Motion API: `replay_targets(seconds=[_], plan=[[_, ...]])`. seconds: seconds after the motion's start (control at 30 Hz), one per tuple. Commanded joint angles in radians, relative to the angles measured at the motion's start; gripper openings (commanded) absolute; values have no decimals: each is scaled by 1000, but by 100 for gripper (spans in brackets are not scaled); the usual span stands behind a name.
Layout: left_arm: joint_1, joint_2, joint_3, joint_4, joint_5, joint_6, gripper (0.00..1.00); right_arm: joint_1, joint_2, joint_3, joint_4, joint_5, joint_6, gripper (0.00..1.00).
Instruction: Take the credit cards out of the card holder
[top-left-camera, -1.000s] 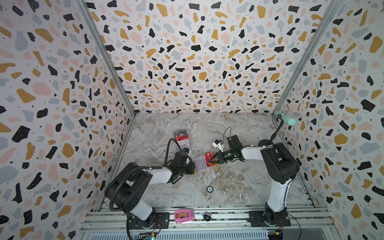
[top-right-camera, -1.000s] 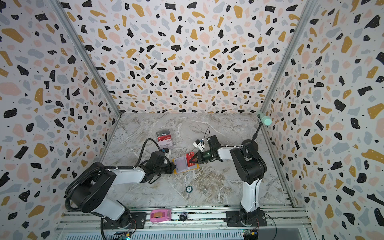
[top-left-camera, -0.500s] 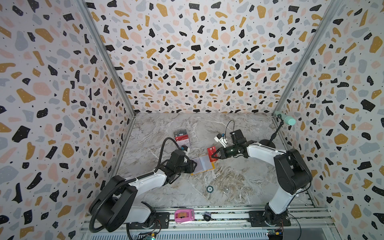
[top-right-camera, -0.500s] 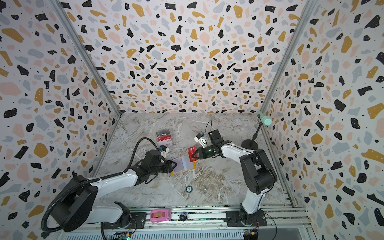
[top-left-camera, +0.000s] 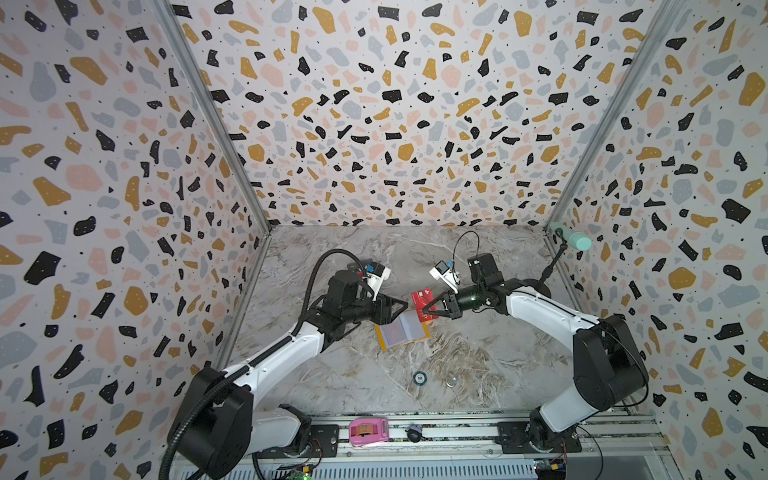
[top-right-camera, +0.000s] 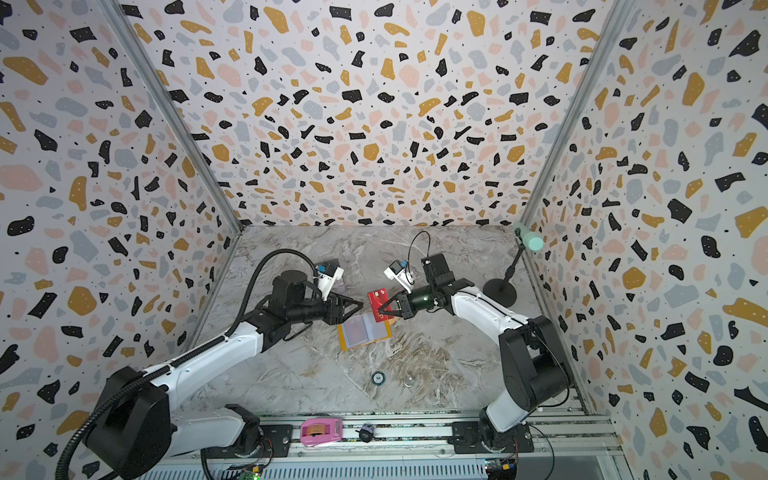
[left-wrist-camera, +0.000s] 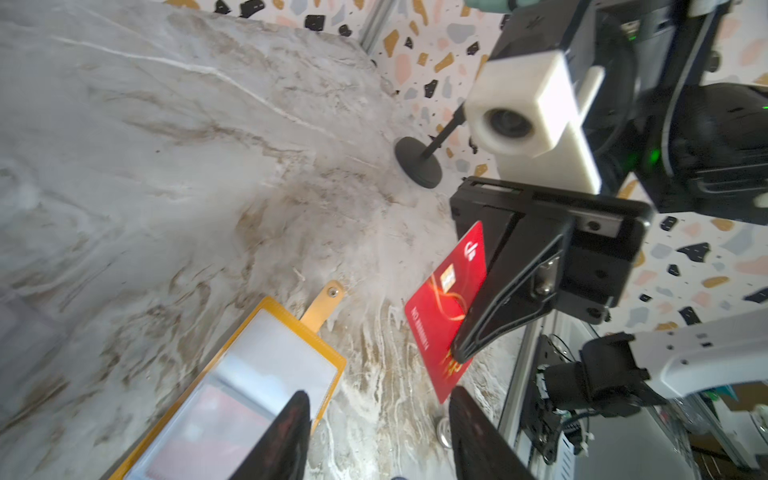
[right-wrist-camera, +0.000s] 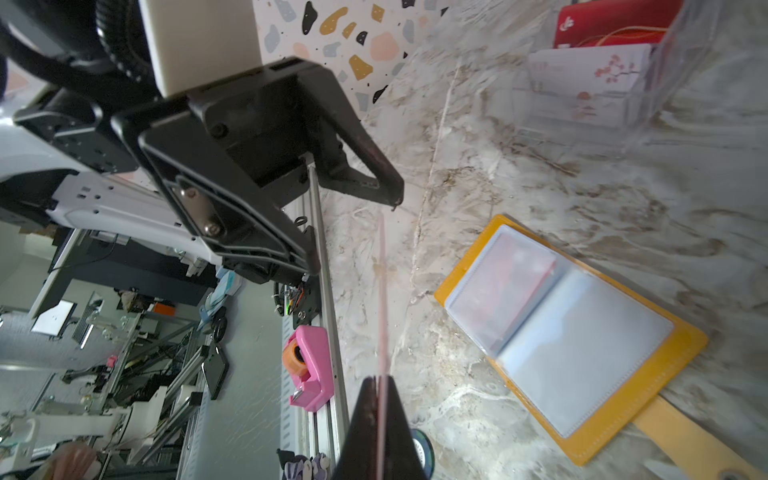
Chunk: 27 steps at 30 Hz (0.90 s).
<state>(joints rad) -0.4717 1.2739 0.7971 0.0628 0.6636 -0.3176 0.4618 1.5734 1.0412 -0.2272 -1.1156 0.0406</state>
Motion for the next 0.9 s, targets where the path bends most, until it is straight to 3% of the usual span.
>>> replay_targets(seconds=[0.0,0.1,0.37,0.87], plan=[[8,-5,67,-105,148,118,55,21,-31,45,-78,-83,-98,0],[8,10,121,-237,193,226,53,51,-26,67,-144,-96,-176,0],[8,44,192,-432,296,378,40,111,-3,112,-236,-107,-289,0],[8,15,180,-442,386,395,20,139,57,153,-299,-93,-340,0]])
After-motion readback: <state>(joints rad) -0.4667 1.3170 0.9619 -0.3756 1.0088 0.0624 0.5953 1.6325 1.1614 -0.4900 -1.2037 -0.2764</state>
